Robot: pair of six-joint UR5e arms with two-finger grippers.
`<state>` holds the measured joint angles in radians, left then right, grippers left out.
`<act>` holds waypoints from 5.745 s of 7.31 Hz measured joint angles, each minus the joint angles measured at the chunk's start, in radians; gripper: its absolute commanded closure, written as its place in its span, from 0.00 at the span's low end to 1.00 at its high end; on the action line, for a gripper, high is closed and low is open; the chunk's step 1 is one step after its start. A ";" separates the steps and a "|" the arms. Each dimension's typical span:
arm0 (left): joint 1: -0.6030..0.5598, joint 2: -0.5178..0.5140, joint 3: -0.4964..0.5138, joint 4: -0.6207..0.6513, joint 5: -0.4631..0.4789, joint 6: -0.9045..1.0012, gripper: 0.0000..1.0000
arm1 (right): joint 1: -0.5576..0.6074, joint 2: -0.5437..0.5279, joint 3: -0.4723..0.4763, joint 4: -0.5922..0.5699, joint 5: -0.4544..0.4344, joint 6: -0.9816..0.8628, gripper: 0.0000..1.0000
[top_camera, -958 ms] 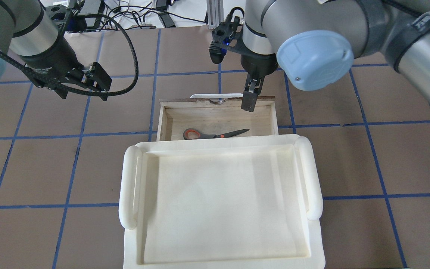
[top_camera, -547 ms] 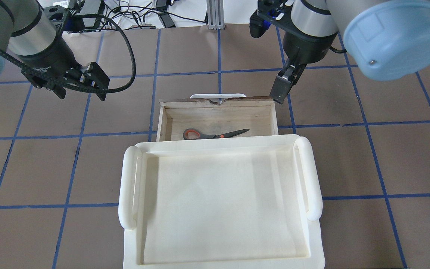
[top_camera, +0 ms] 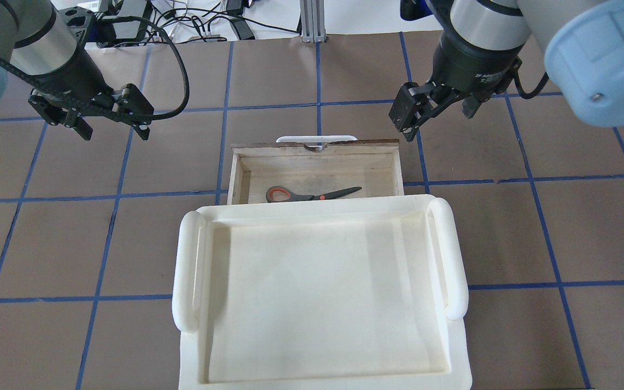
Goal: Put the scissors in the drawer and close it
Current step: 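Open the right gripper, release the scissors, and raise it away, then move the left gripper across to above the drawer's white handle, then lower the left gripper to the drawer front and push it inward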
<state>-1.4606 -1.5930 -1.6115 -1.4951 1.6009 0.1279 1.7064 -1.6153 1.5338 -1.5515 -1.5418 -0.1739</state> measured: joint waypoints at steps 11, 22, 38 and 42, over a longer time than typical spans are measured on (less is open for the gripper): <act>-0.305 -0.403 0.131 0.380 0.019 -0.328 0.00 | -0.097 -0.091 0.079 -0.099 -0.009 0.299 0.00; -0.376 -0.510 0.220 0.187 -0.028 -0.445 0.00 | -0.101 0.000 -0.017 -0.119 -0.002 0.315 0.00; -0.363 -0.499 0.230 0.061 -0.082 -0.551 0.00 | -0.100 -0.005 -0.003 -0.116 -0.009 0.315 0.00; -0.371 -0.495 0.220 0.033 -0.098 -0.610 0.00 | -0.100 -0.005 -0.002 -0.116 -0.009 0.314 0.00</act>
<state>-1.8313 -2.0878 -1.3911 -1.4623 1.5032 -0.4820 1.6061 -1.6199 1.5319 -1.6674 -1.5504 0.1401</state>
